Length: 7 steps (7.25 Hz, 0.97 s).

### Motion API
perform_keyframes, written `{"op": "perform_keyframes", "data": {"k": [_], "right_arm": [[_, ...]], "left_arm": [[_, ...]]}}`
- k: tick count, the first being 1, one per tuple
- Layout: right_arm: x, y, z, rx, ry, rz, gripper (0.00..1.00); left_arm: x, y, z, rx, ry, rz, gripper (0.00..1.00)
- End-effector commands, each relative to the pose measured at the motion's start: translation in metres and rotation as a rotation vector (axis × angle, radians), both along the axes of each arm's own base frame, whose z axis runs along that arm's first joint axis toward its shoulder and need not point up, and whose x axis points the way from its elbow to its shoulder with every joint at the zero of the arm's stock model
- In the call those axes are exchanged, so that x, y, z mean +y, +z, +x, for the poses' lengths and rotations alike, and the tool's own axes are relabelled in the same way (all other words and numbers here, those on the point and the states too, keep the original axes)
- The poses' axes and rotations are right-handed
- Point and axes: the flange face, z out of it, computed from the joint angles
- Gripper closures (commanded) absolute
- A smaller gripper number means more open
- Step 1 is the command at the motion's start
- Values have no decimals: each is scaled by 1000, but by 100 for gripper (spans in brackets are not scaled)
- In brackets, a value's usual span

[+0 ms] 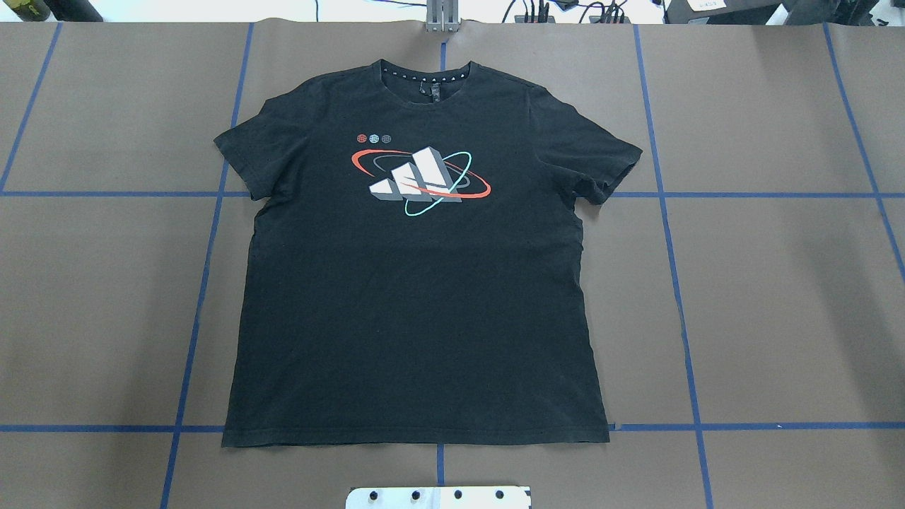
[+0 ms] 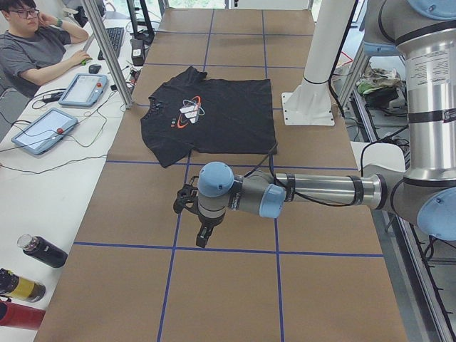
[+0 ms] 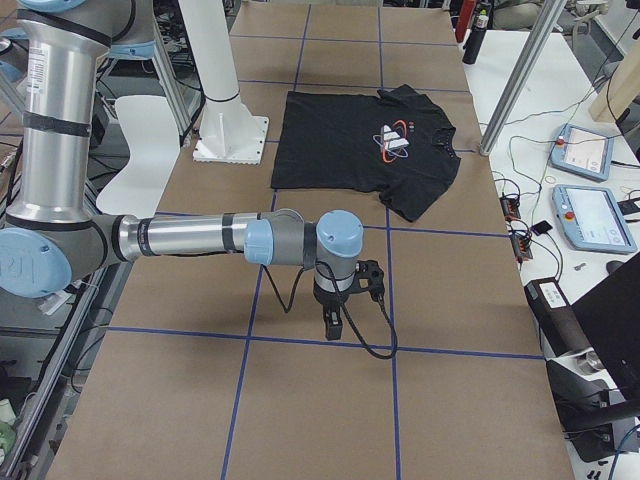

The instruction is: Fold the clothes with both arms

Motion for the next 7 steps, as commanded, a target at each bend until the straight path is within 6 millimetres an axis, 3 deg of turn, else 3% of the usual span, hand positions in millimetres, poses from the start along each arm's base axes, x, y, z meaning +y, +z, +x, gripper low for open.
{"op": "perform_keyframes", "data": {"k": [1, 4, 7], "right_arm": [[0, 0, 0, 0, 2, -3, 0], [0, -1, 0, -1, 0, 2, 0], [-8, -31, -1, -8, 2, 64, 0]], "left_arm": [[-1, -3, 0, 1, -2, 13, 0], [-3, -13, 0, 2, -1, 85, 0], [-18, -41, 1, 7, -3, 242, 0]]}}
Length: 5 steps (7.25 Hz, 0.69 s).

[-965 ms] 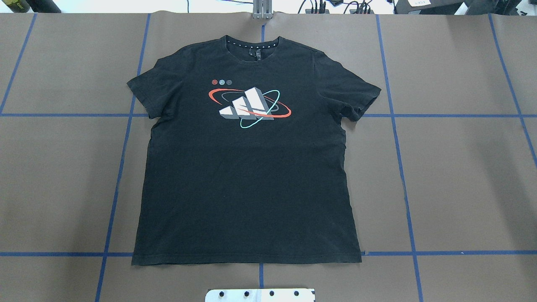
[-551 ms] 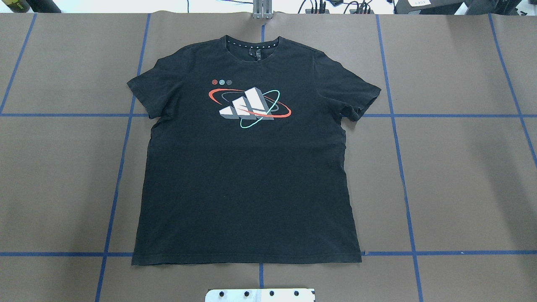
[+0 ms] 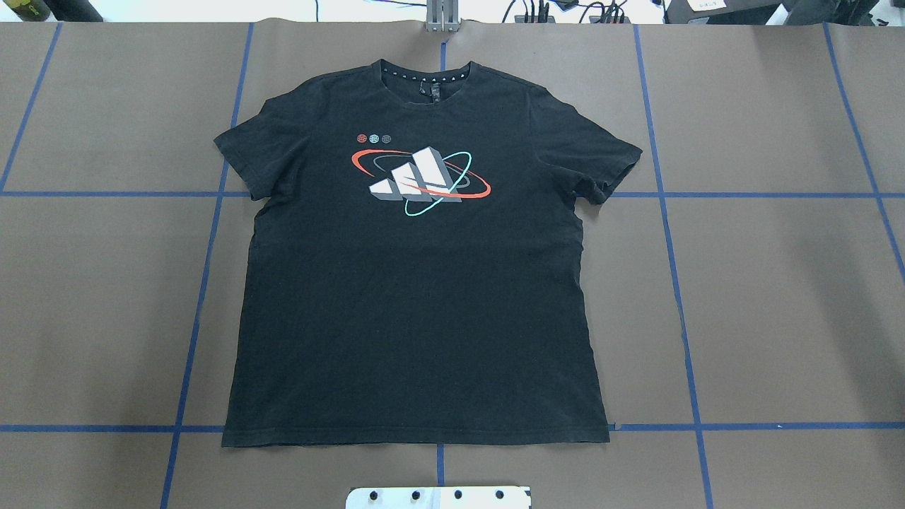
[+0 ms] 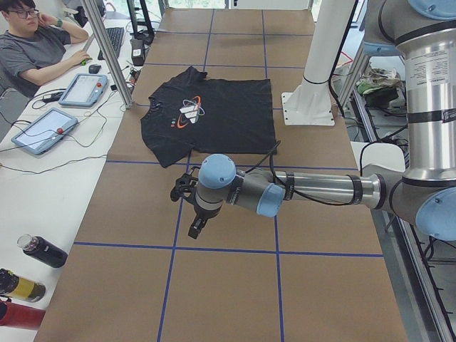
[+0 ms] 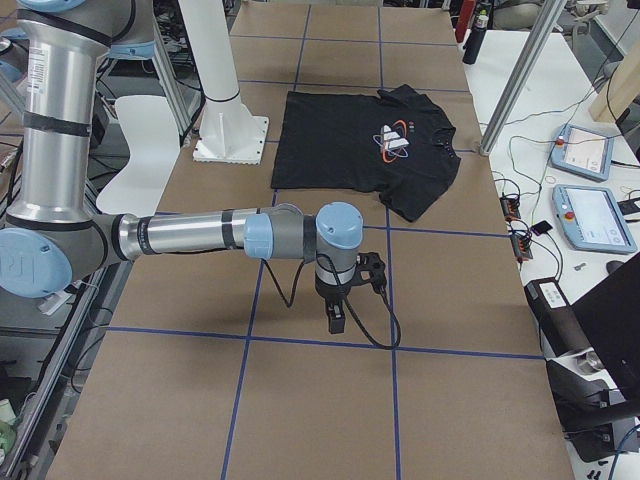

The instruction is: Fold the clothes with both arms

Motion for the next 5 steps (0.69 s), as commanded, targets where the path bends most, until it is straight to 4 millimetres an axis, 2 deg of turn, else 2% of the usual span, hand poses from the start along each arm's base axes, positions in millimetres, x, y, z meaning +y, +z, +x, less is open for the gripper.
{"op": "perform_keyframes", "data": {"k": [1, 2, 3, 4, 5], "right_arm": [[-31, -40, -2, -9, 6, 123, 0], [-37, -48, -2, -13, 7, 198, 0], [-41, -50, -2, -16, 8, 257, 0], [-43, -48, -3, -25, 20, 262, 0], [-45, -51, -3, -32, 29, 261, 0]], "left_arm": [[-29, -35, 1, 5, -1, 126, 0], [-48, -54, 1, 4, 0, 174, 0], [-55, -66, 1, 5, 0, 214, 0], [-73, -81, 2, 8, 1, 273, 0], [-78, -89, 2, 14, 4, 309, 0]]}}
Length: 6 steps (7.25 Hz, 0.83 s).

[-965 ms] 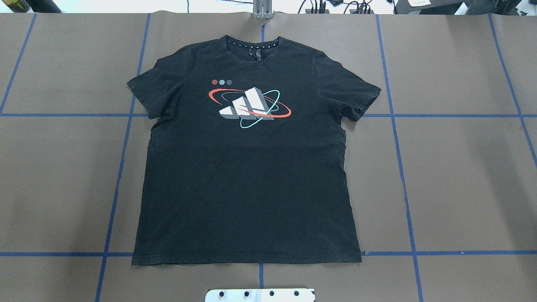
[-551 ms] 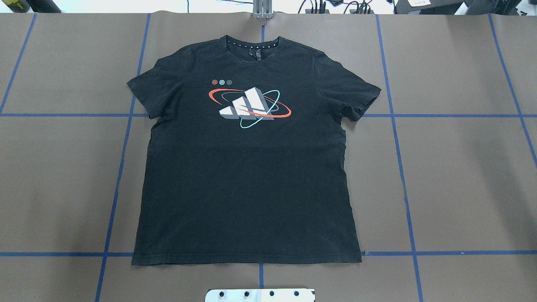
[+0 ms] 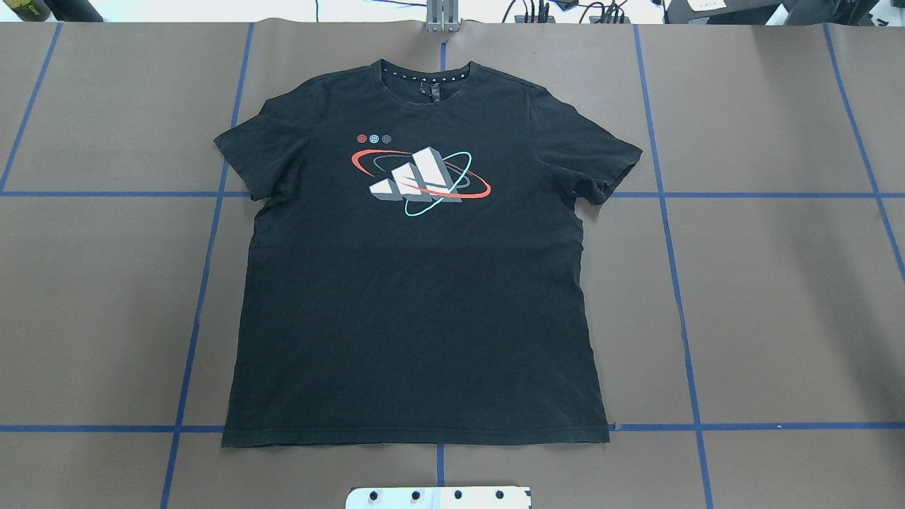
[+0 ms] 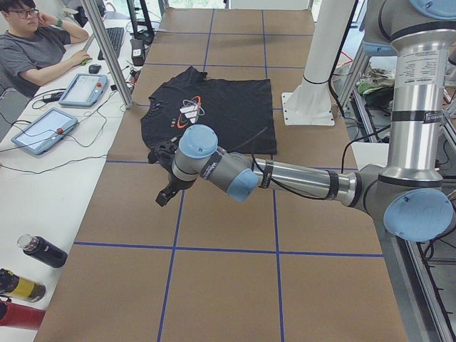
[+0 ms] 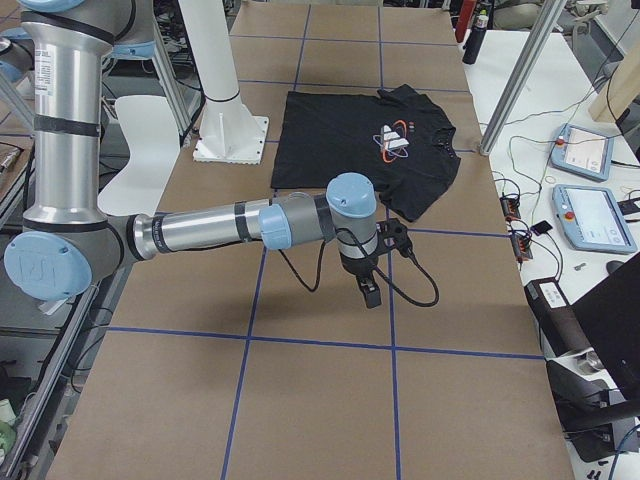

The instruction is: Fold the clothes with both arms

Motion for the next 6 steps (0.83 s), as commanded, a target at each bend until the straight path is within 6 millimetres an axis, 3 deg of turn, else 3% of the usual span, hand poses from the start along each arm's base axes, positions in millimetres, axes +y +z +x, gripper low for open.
{"op": "perform_keyframes", "data": {"k": [1, 3, 4, 6], "right_arm": [[-6, -6, -2, -22, 9, 16, 0], [-16, -21, -3, -40, 22, 28, 0], [-30, -40, -19, -86, 97, -38, 0], [-71, -82, -85, -166, 160, -83, 0]], "left_arm": [[-10, -19, 1, 8, 3, 95, 0], [-9, -37, 1, 10, 5, 150, 0], [-11, -31, 5, 9, 10, 182, 0], [-13, -25, 24, 20, 41, 187, 0]]}}
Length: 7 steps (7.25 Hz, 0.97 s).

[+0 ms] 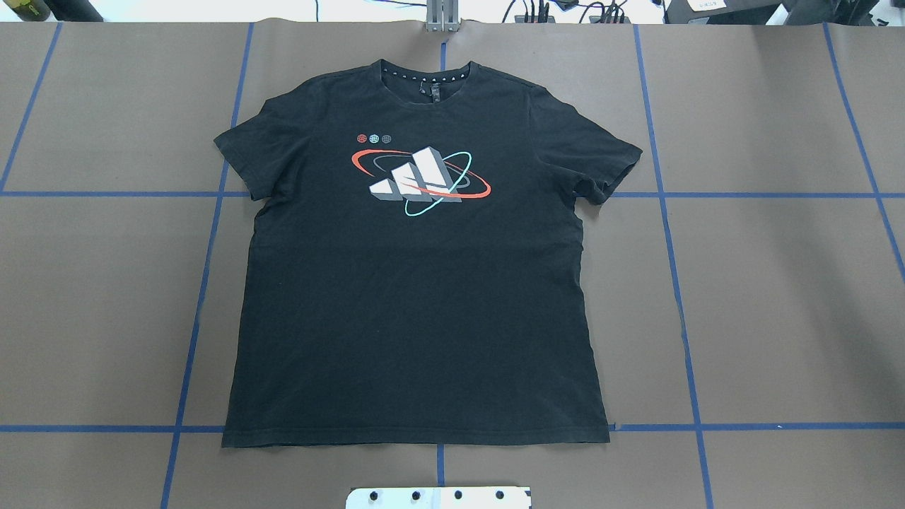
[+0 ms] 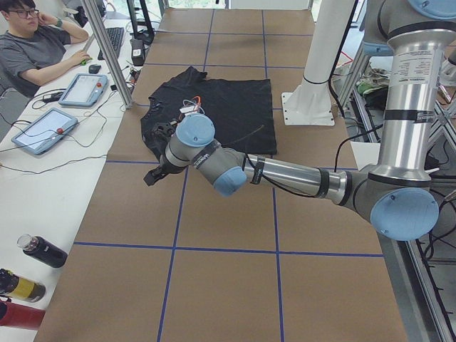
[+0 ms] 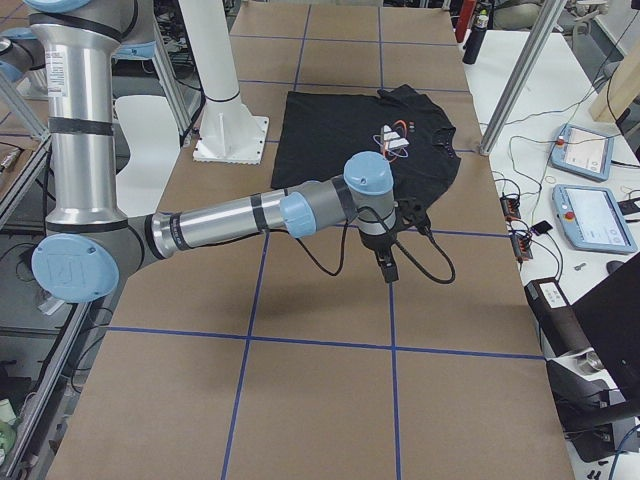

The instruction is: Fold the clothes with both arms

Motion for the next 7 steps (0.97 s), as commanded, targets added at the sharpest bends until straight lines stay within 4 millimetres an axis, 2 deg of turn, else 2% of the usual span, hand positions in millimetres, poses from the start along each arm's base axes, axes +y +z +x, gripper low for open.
{"op": "perform_keyframes", "data": {"k": [1, 2, 3, 4, 5, 6, 7], "right_arm": [[-51, -39, -91, -102, 71, -46, 0], [-78, -46, -140, -120, 107, -40, 0], [-101, -59, -205, -127, 162, -35, 0], [-115, -74, -263, -131, 213, -19, 0], [-121, -88, -301, -144, 253, -40, 1], [-118, -90, -326, -161, 273, -47, 1], [-116, -78, -341, -200, 294, -43, 2]], "left_arm": [[-8, -11, 18, 69, -35, -57, 0], [-24, -25, 36, 133, -64, -122, 0], [-37, -33, 48, 170, -79, -153, 0], [-42, -35, 65, 188, -89, -156, 0], [-49, -43, 86, 201, -110, -168, 0], [-52, -47, 108, 200, -131, -170, 0], [-53, -53, 117, 206, -125, -173, 0]]}}
